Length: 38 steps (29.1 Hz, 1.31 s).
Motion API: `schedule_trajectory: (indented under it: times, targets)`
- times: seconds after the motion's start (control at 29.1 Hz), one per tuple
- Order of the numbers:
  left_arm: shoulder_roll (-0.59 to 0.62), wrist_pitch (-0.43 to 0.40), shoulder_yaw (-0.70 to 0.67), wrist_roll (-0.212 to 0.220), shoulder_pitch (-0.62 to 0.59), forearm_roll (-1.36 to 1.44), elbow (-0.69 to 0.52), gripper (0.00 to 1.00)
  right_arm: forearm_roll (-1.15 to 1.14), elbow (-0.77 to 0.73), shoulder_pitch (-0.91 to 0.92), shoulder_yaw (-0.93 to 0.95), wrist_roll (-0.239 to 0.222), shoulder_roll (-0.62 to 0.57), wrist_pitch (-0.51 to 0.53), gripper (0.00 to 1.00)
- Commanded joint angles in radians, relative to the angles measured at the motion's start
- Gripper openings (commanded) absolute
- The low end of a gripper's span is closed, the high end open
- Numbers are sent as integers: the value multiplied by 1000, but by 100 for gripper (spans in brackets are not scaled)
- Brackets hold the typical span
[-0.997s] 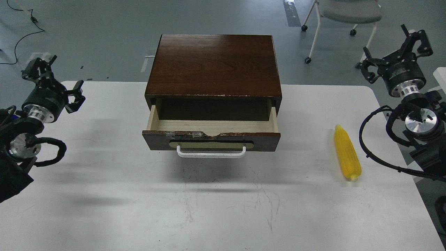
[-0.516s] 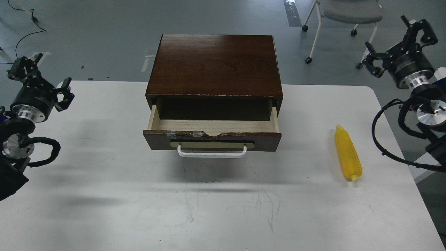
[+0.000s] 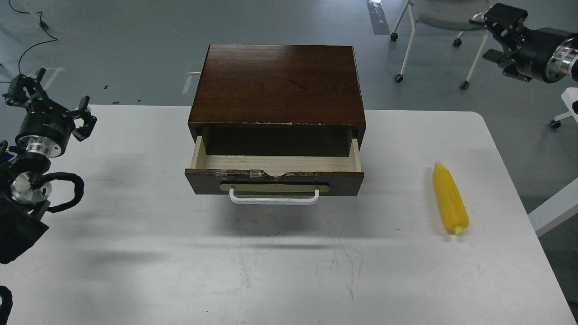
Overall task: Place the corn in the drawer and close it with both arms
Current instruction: 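Move the right gripper toward the yellow corn beside the box, then grasp the yellow corn with the right gripper and lift it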
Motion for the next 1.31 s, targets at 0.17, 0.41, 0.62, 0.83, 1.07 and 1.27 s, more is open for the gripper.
schedule_trajectory:
  times: [0.17,0.41,0.62,0.83,1.07,1.27]
  targets:
    - [17,0,-7,-1,2,-5,2,98,-67,37,-137,-37,-51,76,-13,100]
    - [23,0,-5,-1,2,-5,5,98,-193,38,-209,-46,-85,148,-81,100]
    - [25,0,-5,-3,20,-5,5,98,-283,27,-253,-60,-117,154,-142,100]
    - [25,0,-5,-4,40,-5,6,98,-285,36,-272,-60,-100,186,-150,70]
    - [40,0,-5,-4,41,-5,6,98,-285,37,-260,-64,-68,179,-150,13]
    - [40,0,-5,-4,40,-5,6,98,-279,63,-165,-46,-45,108,-171,0]
